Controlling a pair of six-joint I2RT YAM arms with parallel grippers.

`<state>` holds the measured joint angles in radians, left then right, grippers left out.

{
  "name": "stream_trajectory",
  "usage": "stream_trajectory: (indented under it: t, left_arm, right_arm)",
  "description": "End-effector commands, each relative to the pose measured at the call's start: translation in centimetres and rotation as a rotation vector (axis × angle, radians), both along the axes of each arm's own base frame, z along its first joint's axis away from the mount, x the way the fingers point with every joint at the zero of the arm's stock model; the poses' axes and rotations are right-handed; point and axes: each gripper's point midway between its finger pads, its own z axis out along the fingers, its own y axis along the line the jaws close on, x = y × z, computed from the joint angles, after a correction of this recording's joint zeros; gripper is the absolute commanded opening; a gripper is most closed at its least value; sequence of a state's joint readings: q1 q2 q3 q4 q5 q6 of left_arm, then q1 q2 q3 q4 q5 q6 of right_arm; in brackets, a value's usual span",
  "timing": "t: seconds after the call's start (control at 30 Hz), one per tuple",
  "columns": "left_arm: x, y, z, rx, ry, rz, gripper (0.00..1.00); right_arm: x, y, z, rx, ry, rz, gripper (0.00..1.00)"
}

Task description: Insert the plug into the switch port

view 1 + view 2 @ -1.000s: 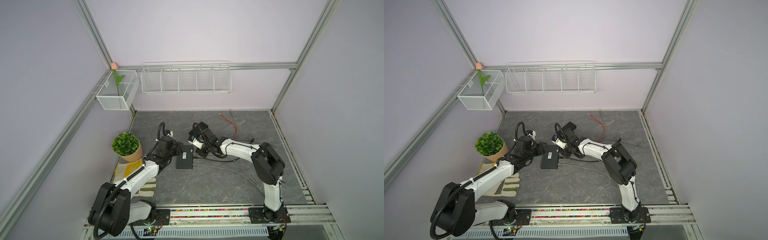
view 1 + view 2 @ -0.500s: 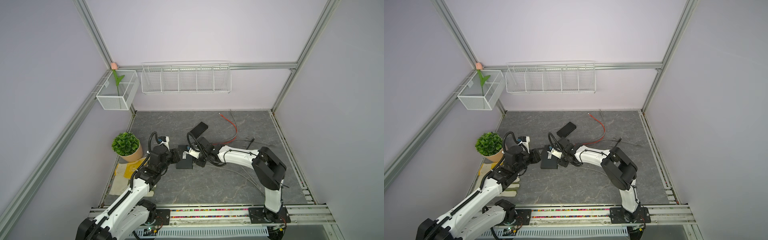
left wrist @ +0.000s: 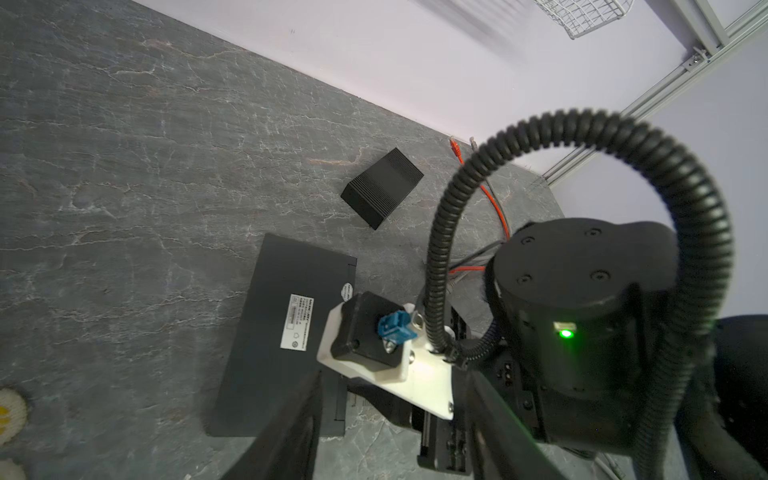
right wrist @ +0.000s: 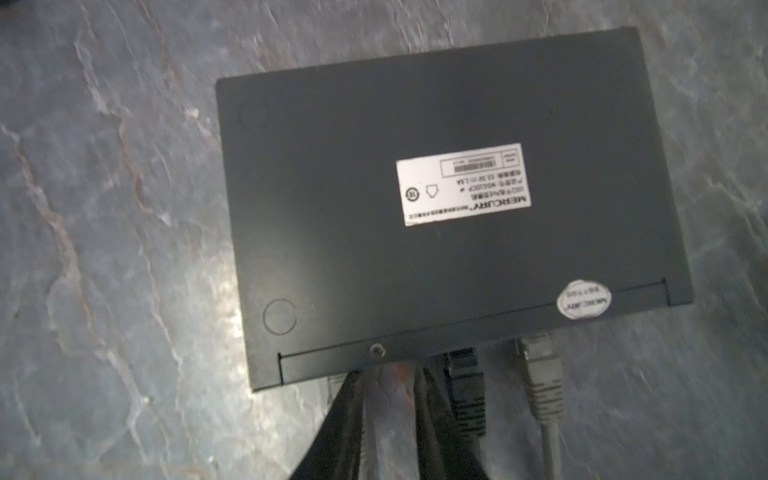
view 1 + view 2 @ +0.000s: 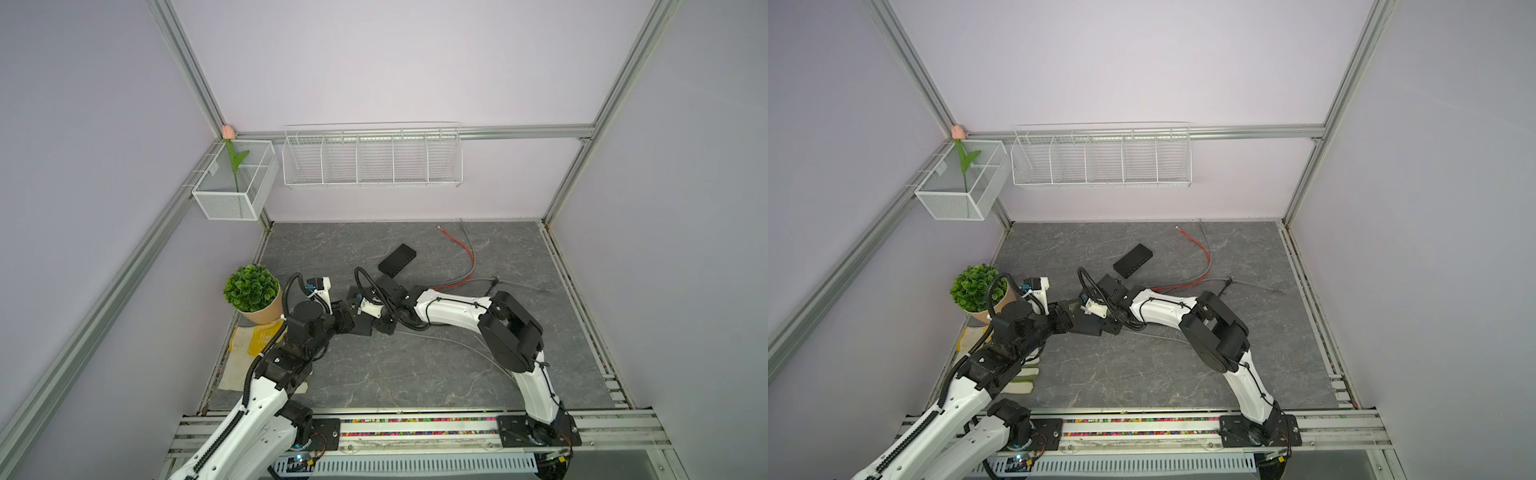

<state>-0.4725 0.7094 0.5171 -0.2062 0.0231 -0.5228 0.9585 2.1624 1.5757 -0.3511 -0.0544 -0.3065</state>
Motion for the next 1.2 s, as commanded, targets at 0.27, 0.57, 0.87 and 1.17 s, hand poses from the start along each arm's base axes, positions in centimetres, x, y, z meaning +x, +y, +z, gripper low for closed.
stream_trajectory:
  t: [0.27, 0.57, 0.87, 1.17]
  left_arm:
    - [-0.4, 1.2, 2.3, 0.017, -0.048, 0.044, 0.56]
    - [1.0, 0.5, 2.1, 0.014, -0.074, 0.045, 0.57]
    - [5.0, -3.0, -0.4, 0.028, 0.002, -0.031, 0.57]
    - [5.9, -3.3, -1.8, 0.053, 0.024, -0.029, 0.57]
  right_arm:
    - [2.5, 6.6, 3.2, 0.102, -0.055, 0.02, 0.29]
    - [4.8, -1.2, 12.4, 0.196, -0.254, -0.147, 0.4]
    - [4.9, -11.6, 14.3, 0.167, -0.23, -0.353, 0.4]
    - [-7.8, -16.1, 10.4, 0.345, 0.07, -0.468, 0.4]
